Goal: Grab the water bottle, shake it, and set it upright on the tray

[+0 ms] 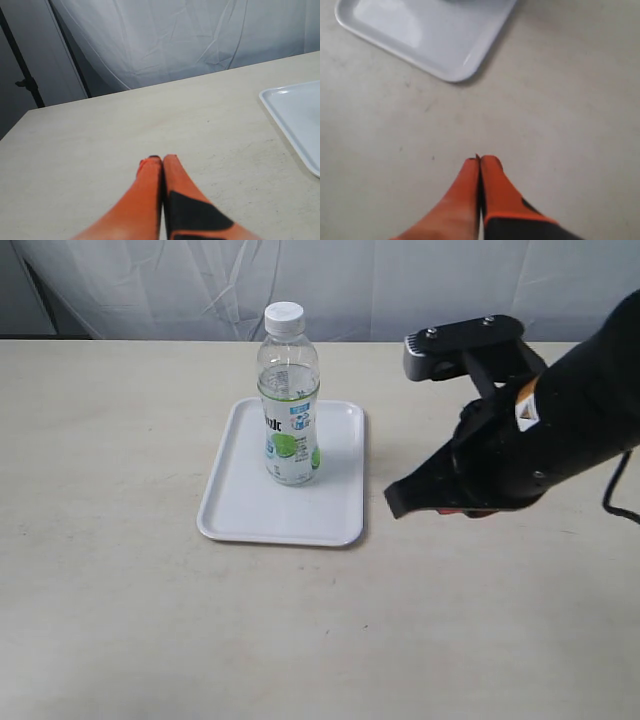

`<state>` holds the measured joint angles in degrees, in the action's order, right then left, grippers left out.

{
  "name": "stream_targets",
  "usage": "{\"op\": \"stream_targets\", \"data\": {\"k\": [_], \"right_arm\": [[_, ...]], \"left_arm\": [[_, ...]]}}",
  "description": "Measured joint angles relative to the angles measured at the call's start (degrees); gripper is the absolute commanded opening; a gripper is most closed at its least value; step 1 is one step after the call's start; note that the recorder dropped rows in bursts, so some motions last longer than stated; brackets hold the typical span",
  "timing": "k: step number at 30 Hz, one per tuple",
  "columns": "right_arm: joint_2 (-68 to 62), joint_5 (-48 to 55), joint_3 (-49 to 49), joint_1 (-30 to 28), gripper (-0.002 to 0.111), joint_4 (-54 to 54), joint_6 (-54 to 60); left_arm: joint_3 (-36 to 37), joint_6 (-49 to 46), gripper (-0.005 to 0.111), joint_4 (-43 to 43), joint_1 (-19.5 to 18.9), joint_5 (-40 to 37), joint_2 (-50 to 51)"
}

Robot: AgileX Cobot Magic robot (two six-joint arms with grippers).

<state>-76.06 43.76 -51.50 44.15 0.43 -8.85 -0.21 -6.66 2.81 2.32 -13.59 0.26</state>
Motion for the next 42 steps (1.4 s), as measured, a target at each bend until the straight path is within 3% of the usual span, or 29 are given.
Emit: {"op": "stream_targets", "data": {"k": [5, 16, 21, 27, 29, 34, 42], "right_arm": [[4.59, 6.58, 0.12, 0.00, 0.000, 0.18, 0.00], [6.33, 5.23, 0.12, 0.00, 0.000, -0.43, -0.10], [13.42, -7.68, 3.09, 0.00, 0.000, -0.74, -0.10], [26.52, -25.32, 15.76, 0.00, 0.000, -0.74, -0.10], [33.09, -31.44, 23.23, -2.28, 0.000, -0.43, -0.10], [48.70, -41.88, 39.89, -18.87, 0.000, 8.67, -0.10], [68.38, -42.29, 51.18, -35.10, 0.000, 12.40, -0.21]], "left_arm": [[0.00, 0.00, 0.000, 0.00, 0.00, 0.00, 0.00], [0.00, 0.00, 0.000, 0.00, 0.00, 0.00, 0.00], [0.00, 0.00, 0.000, 0.00, 0.00, 0.00, 0.00], [0.00, 0.00, 0.000, 0.00, 0.00, 0.00, 0.00], [0.00, 0.00, 0.000, 0.00, 0.00, 0.00, 0.00], [0.00, 0.00, 0.000, 0.00, 0.00, 0.00, 0.00], [0.00, 0.00, 0.000, 0.00, 0.00, 0.00, 0.00]]}}
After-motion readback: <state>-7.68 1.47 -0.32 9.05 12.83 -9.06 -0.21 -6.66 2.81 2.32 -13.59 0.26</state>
